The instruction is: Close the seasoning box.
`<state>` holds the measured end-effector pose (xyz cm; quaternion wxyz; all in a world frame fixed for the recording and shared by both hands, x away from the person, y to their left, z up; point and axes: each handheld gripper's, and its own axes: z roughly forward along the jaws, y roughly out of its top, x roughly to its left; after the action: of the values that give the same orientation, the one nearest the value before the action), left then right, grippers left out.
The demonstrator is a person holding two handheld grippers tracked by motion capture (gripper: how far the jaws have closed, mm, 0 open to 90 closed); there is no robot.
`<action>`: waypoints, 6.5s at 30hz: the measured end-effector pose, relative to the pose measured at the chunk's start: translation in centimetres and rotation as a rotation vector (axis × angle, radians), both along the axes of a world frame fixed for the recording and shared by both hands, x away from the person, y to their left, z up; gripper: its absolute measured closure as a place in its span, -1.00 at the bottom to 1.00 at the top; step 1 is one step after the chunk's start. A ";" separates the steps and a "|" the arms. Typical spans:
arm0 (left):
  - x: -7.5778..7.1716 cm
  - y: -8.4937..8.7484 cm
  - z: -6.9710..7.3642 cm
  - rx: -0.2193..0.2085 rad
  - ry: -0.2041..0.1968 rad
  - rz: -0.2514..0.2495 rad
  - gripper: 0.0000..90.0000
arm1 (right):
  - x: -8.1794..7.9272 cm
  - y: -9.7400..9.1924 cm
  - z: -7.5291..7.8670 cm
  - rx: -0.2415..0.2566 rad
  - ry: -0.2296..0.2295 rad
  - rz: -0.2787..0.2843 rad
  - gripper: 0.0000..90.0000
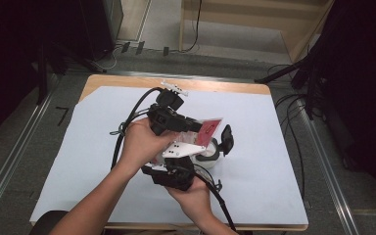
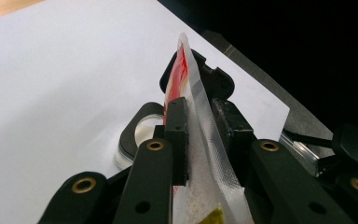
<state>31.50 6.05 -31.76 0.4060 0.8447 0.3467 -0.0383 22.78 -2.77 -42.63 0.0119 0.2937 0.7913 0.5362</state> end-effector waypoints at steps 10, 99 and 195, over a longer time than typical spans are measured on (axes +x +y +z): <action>0.0 0.6 -0.2 0.014 0.027 -0.006 0.71 | -0.3 0.3 -0.6 -0.013 -0.027 0.010 0.35; 0.5 2.3 -3.7 0.110 0.106 -0.080 0.99 | -1.5 2.2 -6.1 -0.219 -0.064 0.140 0.32; 5.3 12.9 -3.9 -0.096 -0.050 0.177 1.00 | 2.9 -4.4 -3.5 -0.100 0.015 0.041 0.18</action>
<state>36.80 18.94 -35.70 0.4564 0.7909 0.4076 0.0023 25.73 -7.14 -46.12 0.0096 0.2806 0.8229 0.4940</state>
